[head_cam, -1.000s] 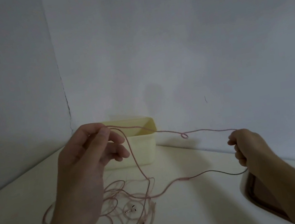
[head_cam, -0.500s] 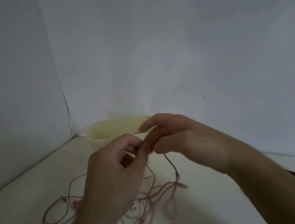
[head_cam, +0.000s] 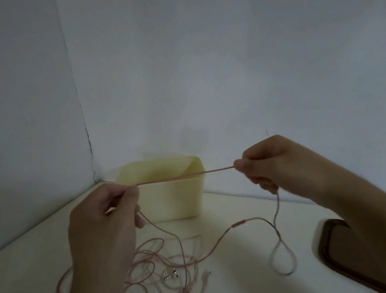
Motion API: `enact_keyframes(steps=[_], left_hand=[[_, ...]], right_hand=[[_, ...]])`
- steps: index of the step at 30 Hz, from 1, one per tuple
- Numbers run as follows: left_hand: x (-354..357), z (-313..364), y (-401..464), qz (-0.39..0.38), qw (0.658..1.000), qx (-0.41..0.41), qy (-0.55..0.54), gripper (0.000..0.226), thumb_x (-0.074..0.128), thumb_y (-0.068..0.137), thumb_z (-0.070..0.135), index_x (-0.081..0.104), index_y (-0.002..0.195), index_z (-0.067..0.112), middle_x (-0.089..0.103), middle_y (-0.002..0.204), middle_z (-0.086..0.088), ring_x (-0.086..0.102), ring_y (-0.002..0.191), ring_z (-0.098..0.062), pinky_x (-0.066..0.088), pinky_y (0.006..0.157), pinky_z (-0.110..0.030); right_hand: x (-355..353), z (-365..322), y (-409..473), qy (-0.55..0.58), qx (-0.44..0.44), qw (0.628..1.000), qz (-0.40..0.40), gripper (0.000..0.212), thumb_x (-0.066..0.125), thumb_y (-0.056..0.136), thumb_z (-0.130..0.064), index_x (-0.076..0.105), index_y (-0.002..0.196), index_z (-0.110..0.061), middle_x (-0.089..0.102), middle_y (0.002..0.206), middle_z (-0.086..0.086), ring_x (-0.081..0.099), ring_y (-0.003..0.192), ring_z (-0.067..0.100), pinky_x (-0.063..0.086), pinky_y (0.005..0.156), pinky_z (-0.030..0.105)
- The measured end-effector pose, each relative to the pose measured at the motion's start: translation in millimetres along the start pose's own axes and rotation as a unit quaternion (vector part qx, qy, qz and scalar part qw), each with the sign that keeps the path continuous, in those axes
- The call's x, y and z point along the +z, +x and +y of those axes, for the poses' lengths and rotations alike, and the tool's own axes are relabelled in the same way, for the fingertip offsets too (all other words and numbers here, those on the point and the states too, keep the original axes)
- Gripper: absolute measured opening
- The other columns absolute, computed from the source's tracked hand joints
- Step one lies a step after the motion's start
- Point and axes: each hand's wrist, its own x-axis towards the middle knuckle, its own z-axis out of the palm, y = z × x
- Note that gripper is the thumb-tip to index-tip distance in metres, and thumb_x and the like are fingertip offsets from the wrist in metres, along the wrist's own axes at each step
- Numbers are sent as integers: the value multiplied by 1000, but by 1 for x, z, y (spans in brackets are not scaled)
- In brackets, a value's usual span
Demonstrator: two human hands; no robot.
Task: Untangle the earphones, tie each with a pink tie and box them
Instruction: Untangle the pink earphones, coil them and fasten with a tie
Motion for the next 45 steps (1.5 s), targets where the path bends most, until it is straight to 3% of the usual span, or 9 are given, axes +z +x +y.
enact_keyframes(steps=[6,10,16,22,28,31,34,38,45], left_hand=[[-5,-18,10,24,999,-38,-6,19,72,90,19,71,71,19,62,53,-5,57,54,-30,47,63,-40],[-5,-25,8,18,999,-33,7,19,72,91,21,70,72,18,62,52,-5,56,54,-29,47,64,-40],[-3,-24,6,16,999,-30,24,22,72,92,20,69,70,18,62,53,-9,54,52,-30,51,65,-43],[-11,-28,6,28,998,-36,38,18,71,90,22,70,72,20,61,52,-5,63,60,-36,56,70,-54],[-18,-33,6,35,997,-67,28,16,69,86,30,71,73,20,62,54,-2,65,66,-44,53,63,-54],[-18,-33,4,34,997,-66,20,16,69,84,32,71,73,20,61,53,-2,63,62,-39,53,65,-54],[-16,-36,4,37,997,-69,0,17,70,86,23,70,69,19,59,51,-2,59,59,-33,48,65,-45],[-13,-43,2,25,997,-72,-13,21,70,91,13,69,70,16,59,51,-5,55,56,-29,44,63,-40],[-10,-36,-1,-10,998,-56,-18,24,71,92,11,70,69,17,60,55,-9,55,56,-26,44,59,-35]], right_hand=[[-27,0,-2,375,-8,926,53,48,63,84,-17,19,67,-22,9,64,0,5,58,16,6,54,35],[-41,-3,-1,517,-74,849,80,16,58,77,-13,43,74,-17,15,70,-4,10,58,14,10,57,31],[-46,-16,10,533,-114,834,80,60,55,80,-1,71,133,-23,20,74,-6,15,59,14,20,57,25],[-55,-21,24,499,-138,841,159,63,48,90,4,67,141,-27,33,74,-6,21,60,15,25,62,28],[-85,-26,36,522,-187,797,238,63,52,91,1,66,141,-35,55,85,-6,52,71,14,49,98,38],[-92,-24,38,541,-199,780,245,63,53,94,3,66,141,-37,60,90,-4,56,70,14,57,86,33],[-84,-13,42,491,-136,828,234,54,51,96,3,73,129,-34,63,90,-4,48,59,12,39,54,22],[-61,13,42,368,-12,916,159,27,51,97,-2,77,95,-7,58,74,3,26,48,10,12,47,24],[-25,52,36,-5,158,984,79,30,55,103,0,81,94,-13,74,90,10,63,60,22,50,56,33]])
